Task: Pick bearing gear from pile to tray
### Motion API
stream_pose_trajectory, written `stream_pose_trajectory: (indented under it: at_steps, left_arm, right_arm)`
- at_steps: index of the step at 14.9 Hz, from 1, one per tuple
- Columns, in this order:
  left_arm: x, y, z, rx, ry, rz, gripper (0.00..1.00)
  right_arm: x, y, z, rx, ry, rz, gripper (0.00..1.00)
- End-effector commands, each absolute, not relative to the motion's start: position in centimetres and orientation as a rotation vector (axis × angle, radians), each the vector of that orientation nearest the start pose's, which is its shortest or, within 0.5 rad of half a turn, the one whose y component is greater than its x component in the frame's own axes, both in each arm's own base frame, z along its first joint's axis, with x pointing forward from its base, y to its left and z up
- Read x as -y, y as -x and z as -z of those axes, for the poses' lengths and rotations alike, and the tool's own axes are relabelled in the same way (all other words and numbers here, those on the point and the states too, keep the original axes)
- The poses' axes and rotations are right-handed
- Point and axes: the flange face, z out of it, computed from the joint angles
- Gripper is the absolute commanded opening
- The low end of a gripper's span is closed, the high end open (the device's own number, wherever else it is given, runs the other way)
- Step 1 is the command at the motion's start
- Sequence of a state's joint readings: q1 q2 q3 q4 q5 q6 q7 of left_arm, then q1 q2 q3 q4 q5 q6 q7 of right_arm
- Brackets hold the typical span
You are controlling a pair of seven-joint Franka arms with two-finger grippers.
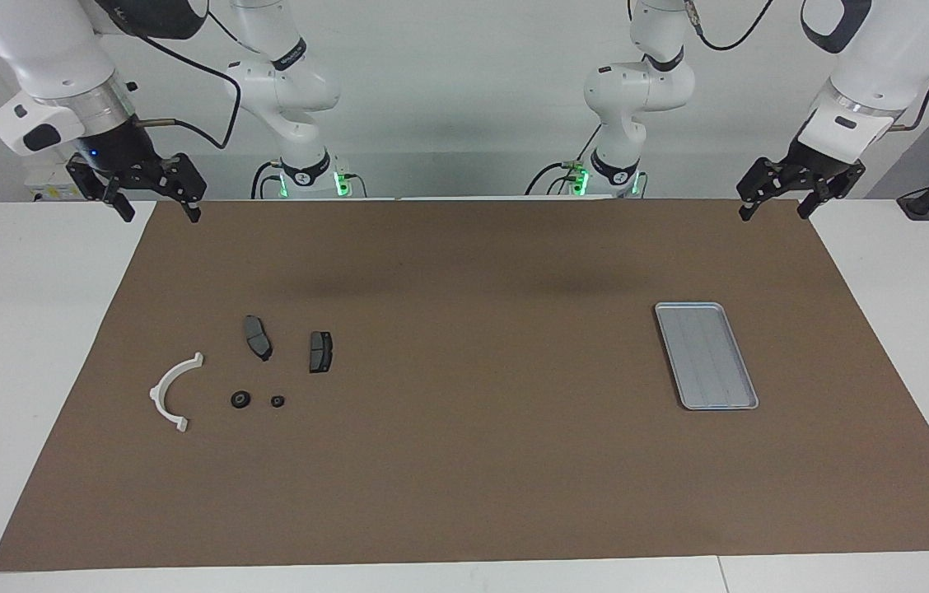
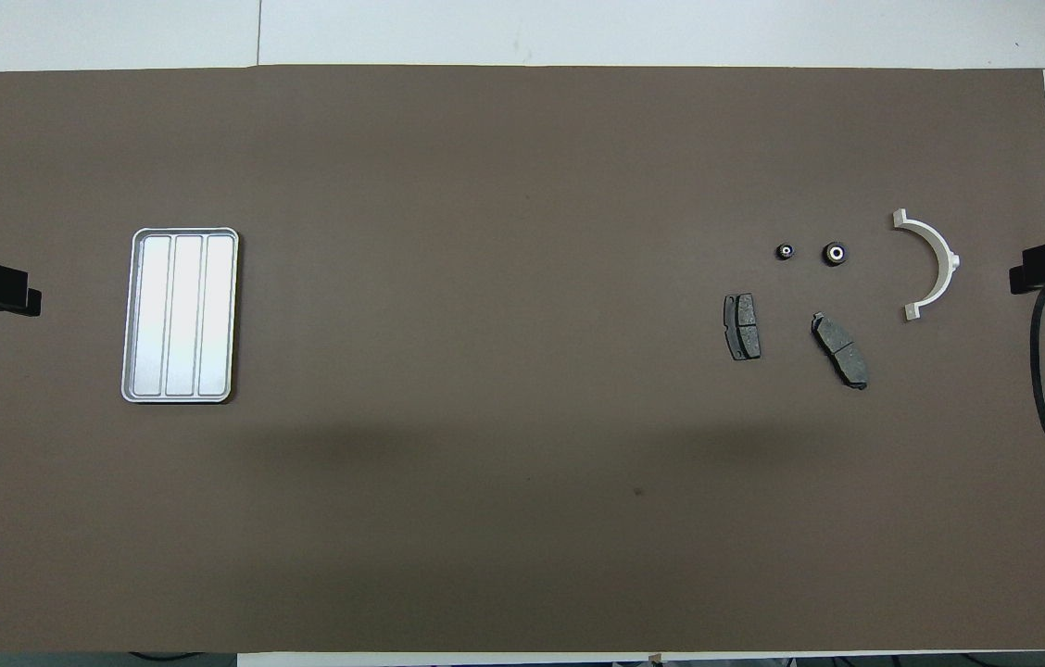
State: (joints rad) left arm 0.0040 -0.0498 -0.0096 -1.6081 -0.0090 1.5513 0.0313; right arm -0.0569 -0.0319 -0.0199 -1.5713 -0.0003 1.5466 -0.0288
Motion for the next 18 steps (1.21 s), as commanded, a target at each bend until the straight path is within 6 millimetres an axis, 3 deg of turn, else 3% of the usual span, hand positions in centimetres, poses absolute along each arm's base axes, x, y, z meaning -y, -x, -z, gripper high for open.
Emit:
stream_pose_trajectory:
  at_steps: [1, 10, 12, 13, 14, 15, 18]
  left_arm:
    - [0.6, -54.2, -63.7, -0.037, 3.163, -0.005, 1.0]
    - [0.5, -54.3, -63.7, -0.047, 3.161, -0.002, 1.0]
    - [0.3, -54.3, -63.6, -0.047, 3.161, -0.007, 1.0]
    - [0.5, -54.2, -63.6, -0.052, 3.161, -0.007, 1.0]
    - [0.5, -54.2, -63.5, -0.052, 3.161, -0.009, 1.0]
    - [0.5, -54.2, -63.5, -0.052, 3.161, -0.009, 1.0]
    - [0.2, -54.2, -63.4, -0.032, 3.161, -0.014, 1.0]
  right_arm:
    - [4.3, -54.0, -64.0, -0.106, 3.118, -0.001, 1.0]
    - [4.7, -54.7, -63.2, -0.103, 3.119, 0.038, 0.98]
    - [4.8, -55.6, -61.9, -0.107, 3.12, 0.081, 0.83]
    - [4.9, -56.6, -60.9, -0.106, 3.121, 0.107, 0.71]
    - [5.2, -57.6, -59.7, -0.112, 3.121, 0.136, 0.66]
    - [5.2, -58.6, -58.8, -0.111, 3.121, 0.164, 0.54]
    - [5.4, -61.4, -55.4, -0.113, 3.121, 0.224, 0.52]
